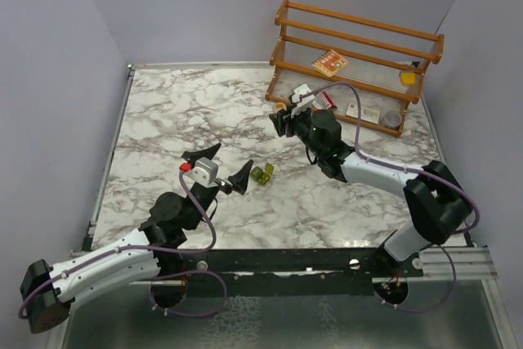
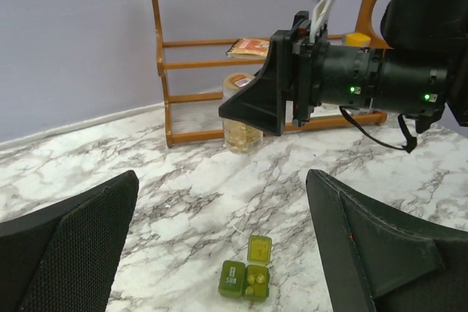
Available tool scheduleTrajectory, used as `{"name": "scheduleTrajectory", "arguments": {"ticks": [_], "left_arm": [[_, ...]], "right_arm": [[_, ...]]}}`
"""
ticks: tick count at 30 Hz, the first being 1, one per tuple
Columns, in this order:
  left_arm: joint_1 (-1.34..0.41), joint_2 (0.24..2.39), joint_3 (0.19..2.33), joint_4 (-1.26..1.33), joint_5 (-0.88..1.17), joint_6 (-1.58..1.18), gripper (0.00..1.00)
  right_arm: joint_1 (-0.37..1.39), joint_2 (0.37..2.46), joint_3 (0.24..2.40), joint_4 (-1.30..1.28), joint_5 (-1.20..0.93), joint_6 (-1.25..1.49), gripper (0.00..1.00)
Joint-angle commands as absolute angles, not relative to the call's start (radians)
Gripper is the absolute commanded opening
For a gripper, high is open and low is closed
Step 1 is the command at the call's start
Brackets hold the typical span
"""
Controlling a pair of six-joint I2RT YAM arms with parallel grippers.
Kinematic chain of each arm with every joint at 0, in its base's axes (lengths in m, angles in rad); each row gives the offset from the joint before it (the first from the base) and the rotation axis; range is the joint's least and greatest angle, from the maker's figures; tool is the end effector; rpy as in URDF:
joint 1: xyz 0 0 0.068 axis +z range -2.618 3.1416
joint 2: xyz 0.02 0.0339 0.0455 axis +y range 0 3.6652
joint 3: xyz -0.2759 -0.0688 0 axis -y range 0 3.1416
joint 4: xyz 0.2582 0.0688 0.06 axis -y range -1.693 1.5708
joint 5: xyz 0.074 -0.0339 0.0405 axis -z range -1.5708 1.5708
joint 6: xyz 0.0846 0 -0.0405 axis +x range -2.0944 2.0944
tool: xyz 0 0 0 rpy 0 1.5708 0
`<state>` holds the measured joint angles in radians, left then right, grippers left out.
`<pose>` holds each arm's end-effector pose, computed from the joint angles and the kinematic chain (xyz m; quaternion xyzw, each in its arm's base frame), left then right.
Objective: Sort the pills into containers
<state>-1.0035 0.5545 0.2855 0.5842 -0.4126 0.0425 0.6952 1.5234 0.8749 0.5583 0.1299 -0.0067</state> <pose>0.1330 -0.1457 0.2950 0.1435 0.5809 -0.2595 0.7581 0.3189 0.2518 0.2667 -0.2122 0.7069 0.1821 0.6498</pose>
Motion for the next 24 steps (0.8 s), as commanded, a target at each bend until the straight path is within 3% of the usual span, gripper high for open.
{"name": "scheduleTrajectory", "arguments": {"ticks": [1, 17, 24], "left_arm": [[-1.006, 0.573, 0.297, 0.537, -0.489, 0.02, 0.99], [-1.005, 0.503, 0.243, 0.525, -0.536, 0.005, 0.99], [-1.004, 0.514, 0.244, 0.525, -0.531, 0.006, 0.99]], "right_arm": [[0.651, 1.646, 0.924, 0.72, 0.003, 0.007, 0.01], [0.503, 1.956, 1.024, 0.907, -0.368, 0.016, 0.01], [0.497, 2.014, 1.039, 0.939, -0.381, 0.046, 0.01]]}}
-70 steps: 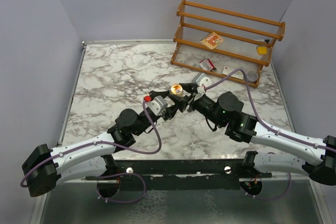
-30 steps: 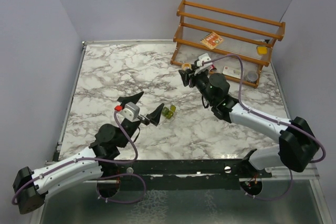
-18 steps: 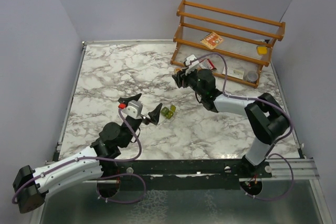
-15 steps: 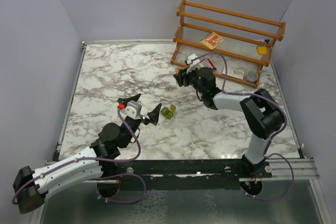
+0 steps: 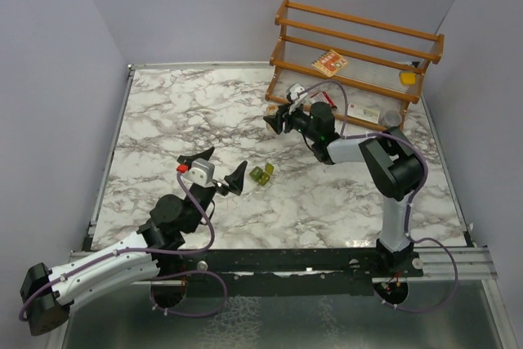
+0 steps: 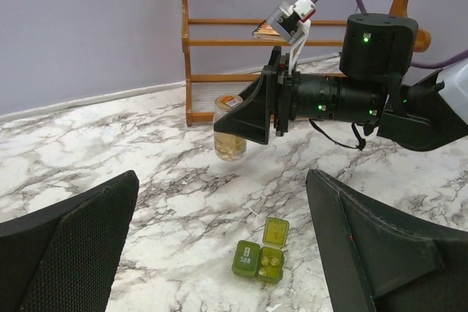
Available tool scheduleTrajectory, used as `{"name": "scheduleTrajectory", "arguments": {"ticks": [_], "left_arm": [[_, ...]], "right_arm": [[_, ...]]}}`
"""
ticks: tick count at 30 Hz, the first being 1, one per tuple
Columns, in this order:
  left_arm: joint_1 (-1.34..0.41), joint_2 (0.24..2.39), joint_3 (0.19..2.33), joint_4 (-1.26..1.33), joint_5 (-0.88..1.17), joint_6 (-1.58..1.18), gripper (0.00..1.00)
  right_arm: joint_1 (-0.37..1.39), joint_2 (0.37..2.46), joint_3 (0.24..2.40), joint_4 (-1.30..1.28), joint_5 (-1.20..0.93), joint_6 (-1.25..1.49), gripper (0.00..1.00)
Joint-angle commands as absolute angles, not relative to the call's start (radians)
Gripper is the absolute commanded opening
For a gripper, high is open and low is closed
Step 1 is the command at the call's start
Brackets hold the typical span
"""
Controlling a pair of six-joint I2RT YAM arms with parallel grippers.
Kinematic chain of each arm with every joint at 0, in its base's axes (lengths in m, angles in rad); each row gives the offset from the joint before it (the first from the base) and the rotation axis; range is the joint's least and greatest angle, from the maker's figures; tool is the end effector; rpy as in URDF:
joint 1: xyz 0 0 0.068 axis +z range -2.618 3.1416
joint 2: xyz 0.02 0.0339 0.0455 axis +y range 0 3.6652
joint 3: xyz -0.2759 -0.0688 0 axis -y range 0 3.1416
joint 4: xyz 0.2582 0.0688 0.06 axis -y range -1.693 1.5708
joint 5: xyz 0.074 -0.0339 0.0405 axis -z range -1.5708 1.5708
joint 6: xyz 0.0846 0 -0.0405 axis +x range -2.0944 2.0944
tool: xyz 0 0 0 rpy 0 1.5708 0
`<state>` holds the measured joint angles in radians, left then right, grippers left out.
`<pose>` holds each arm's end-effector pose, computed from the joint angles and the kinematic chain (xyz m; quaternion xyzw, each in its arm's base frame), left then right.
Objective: Sort the pills into containers
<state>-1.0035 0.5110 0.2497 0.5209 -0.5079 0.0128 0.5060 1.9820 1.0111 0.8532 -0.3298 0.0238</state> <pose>0.1353 -0.1358 0.2777 0.1131 0.6124 -0.2300 0.7478 0.4053 0.2559 0.1691 -0.2819 0.6900 0.2900 0.6003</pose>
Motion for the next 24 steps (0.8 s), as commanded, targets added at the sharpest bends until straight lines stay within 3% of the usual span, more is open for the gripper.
{"name": "scheduleTrajectory", "arguments": {"ticks": [1, 24], "left_arm": [[-1.005, 0.515, 0.245, 0.525, -0.53, 0.007, 0.99], [-1.005, 0.515, 0.243, 0.525, -0.504, 0.008, 0.99]], "right_arm": [[0.497, 2.019, 1.041, 0.934, -0.378, 0.049, 0.01], [0.496, 2.002, 0.85, 1.052, -0.385, 0.149, 0.01]]}}
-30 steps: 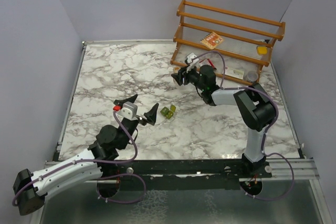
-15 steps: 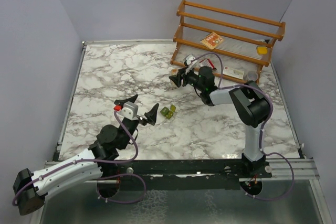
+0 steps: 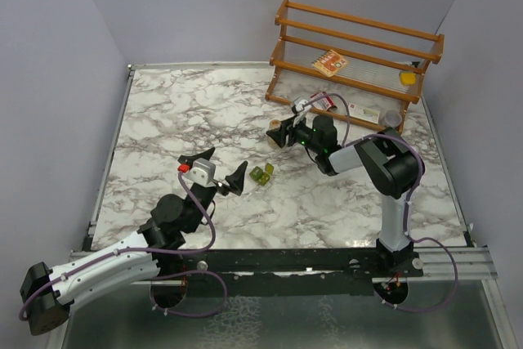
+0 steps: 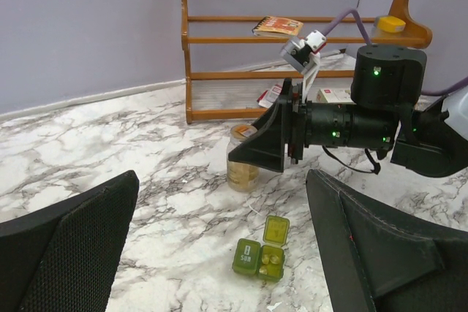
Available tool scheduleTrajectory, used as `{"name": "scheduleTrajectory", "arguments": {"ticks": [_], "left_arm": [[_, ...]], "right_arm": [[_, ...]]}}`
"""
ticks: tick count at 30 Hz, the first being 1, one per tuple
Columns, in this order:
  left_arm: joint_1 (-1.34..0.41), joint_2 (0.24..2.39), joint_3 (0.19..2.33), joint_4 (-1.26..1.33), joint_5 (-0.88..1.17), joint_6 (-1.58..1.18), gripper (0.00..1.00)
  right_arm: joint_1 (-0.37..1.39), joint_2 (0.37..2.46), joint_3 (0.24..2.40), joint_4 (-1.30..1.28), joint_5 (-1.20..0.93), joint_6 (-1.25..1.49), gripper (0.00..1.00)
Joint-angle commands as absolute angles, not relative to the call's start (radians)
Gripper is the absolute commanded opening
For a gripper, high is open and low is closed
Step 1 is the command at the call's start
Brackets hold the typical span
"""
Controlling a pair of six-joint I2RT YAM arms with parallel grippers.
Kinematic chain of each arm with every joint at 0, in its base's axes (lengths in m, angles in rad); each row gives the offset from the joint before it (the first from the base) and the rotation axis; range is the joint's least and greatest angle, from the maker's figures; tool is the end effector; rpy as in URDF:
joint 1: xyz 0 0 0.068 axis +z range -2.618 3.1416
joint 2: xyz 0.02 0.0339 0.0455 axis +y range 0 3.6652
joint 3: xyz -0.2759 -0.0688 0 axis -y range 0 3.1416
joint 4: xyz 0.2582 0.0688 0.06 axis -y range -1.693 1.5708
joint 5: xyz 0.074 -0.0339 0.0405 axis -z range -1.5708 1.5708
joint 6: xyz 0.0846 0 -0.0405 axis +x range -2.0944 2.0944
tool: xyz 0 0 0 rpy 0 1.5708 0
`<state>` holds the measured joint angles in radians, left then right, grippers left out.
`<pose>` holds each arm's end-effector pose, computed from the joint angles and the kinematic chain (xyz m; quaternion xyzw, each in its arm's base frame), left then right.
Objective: Sort the pills into containers
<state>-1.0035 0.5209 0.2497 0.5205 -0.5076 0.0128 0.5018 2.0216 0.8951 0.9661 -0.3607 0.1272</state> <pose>0.1362 -0.1372 0.2759 0.1159 0.6154 -0.2277 0.7456 0.3859 0.2458 0.1300 -0.2537 0.7144 0.3271 0.5641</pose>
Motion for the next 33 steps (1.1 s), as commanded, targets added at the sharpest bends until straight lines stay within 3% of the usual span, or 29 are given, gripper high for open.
{"name": "scheduleTrajectory", "arguments": {"ticks": [1, 21, 33], "left_arm": [[-1.005, 0.516, 0.243, 0.525, -0.502, 0.006, 0.99], [-1.005, 0.486, 0.236, 0.523, -0.489, -0.007, 0.99], [-1.005, 0.488, 0.246, 0.523, -0.499, 0.005, 0.99]], "right_arm": [[0.496, 2.002, 0.837, 1.064, -0.382, 0.151, 0.01], [0.498, 1.92, 0.766, 0.962, -0.345, 0.14, 0.02], [0.5, 1.922, 0.74, 0.938, -0.327, 0.154, 0.59]]}}
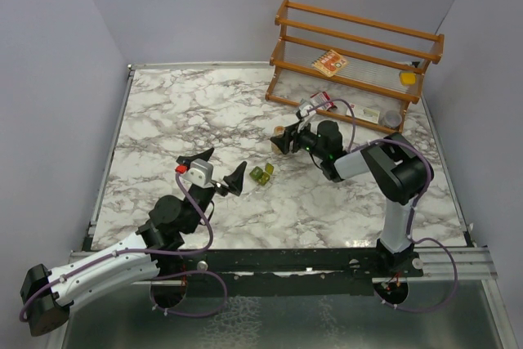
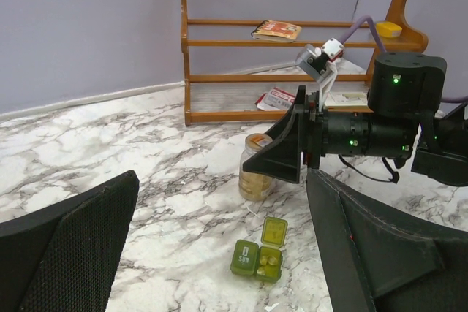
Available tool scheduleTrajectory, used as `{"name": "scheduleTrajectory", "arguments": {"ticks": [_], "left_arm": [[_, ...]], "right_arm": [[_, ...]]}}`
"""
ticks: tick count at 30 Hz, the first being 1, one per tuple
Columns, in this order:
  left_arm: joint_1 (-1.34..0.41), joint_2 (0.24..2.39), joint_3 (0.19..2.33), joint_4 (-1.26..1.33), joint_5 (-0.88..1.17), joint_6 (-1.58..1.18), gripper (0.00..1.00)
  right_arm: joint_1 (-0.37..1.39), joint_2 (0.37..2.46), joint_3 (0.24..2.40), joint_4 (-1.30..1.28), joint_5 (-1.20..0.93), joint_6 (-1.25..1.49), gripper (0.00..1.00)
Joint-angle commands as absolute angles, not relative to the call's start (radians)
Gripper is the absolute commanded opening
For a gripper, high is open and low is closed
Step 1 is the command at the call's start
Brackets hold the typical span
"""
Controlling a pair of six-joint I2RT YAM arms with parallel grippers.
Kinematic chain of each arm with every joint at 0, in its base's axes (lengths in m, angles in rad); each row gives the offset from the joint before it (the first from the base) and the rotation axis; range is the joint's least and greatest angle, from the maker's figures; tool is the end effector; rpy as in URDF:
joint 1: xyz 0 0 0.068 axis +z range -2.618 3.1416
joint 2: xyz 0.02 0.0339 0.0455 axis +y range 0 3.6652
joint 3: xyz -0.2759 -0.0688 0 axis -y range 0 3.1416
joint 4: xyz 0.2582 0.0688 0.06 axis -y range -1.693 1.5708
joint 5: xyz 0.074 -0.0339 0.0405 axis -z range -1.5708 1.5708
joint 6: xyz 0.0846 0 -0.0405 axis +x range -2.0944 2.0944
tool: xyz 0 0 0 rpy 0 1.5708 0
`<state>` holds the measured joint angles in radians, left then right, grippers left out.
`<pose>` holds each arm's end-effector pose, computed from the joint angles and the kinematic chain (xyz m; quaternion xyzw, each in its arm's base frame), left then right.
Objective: Sort the pills into containers
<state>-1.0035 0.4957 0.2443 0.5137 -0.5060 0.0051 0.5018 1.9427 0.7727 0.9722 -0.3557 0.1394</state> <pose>0.1341 -0.1342 0.2770 0.1108 0.6118 -0.2340 0.7474 0.3598 0.2310 0.1261 -0.2475 0.7286 0.3265 0.5489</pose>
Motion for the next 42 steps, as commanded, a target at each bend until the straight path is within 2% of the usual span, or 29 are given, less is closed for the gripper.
{"name": "scheduleTrajectory", "arguments": {"ticks": [1, 5, 12, 17, 23, 29, 31, 32, 33, 34, 35, 38, 40, 42], "left_arm": [[-1.005, 0.49, 0.249, 0.523, -0.499, 0.007, 0.99], [-1.005, 0.491, 0.251, 0.522, -0.501, 0.011, 0.99], [-1.005, 0.477, 0.25, 0.522, -0.51, 0.018, 0.99], [-1.005, 0.478, 0.252, 0.52, -0.505, 0.023, 0.99], [-1.005, 0.477, 0.256, 0.496, -0.507, 0.011, 0.99], [-1.005, 0.475, 0.252, 0.495, -0.512, -0.001, 0.99], [-1.005, 0.485, 0.248, 0.496, -0.525, -0.006, 0.99], [-1.005, 0.494, 0.247, 0.496, -0.536, -0.006, 0.99], [-1.004, 0.505, 0.246, 0.496, -0.546, -0.01, 0.99], [-1.003, 0.513, 0.242, 0.495, -0.558, -0.019, 0.99], [-1.003, 0.521, 0.239, 0.497, -0.568, -0.029, 0.99], [-1.001, 0.55, 0.226, 0.503, -0.601, -0.07, 0.99], [-0.995, 0.581, 0.223, 0.503, -0.604, -0.097, 0.99], [-0.987, 0.622, 0.222, 0.504, -0.599, -0.127, 0.99]], "right_arm": [[0.501, 1.919, 0.733, 0.944, -0.326, 0.155, 0.63], [0.511, 1.915, 0.713, 0.962, -0.313, 0.145, 0.83], [0.542, 1.899, 0.7, 0.946, -0.288, 0.119, 0.86], [0.565, 1.846, 0.652, 0.921, -0.245, 0.129, 0.91], [0.569, 1.699, 0.503, 0.919, -0.175, 0.168, 0.92], [0.572, 1.523, 0.426, 0.806, -0.098, 0.187, 0.92], [0.576, 1.459, 0.41, 0.771, -0.114, 0.191, 0.82], [0.578, 1.432, 0.405, 0.752, -0.131, 0.194, 0.72], [0.58, 1.412, 0.402, 0.732, -0.15, 0.198, 0.53], [0.582, 1.391, 0.401, 0.715, -0.164, 0.207, 0.4], [0.583, 1.372, 0.397, 0.7, -0.183, 0.22, 0.35], [0.584, 1.336, 0.398, 0.668, -0.257, 0.271, 0.32], [0.588, 1.333, 0.408, 0.666, -0.31, 0.299, 0.21], [0.602, 1.346, 0.425, 0.657, -0.331, 0.302, 0.2]]}}
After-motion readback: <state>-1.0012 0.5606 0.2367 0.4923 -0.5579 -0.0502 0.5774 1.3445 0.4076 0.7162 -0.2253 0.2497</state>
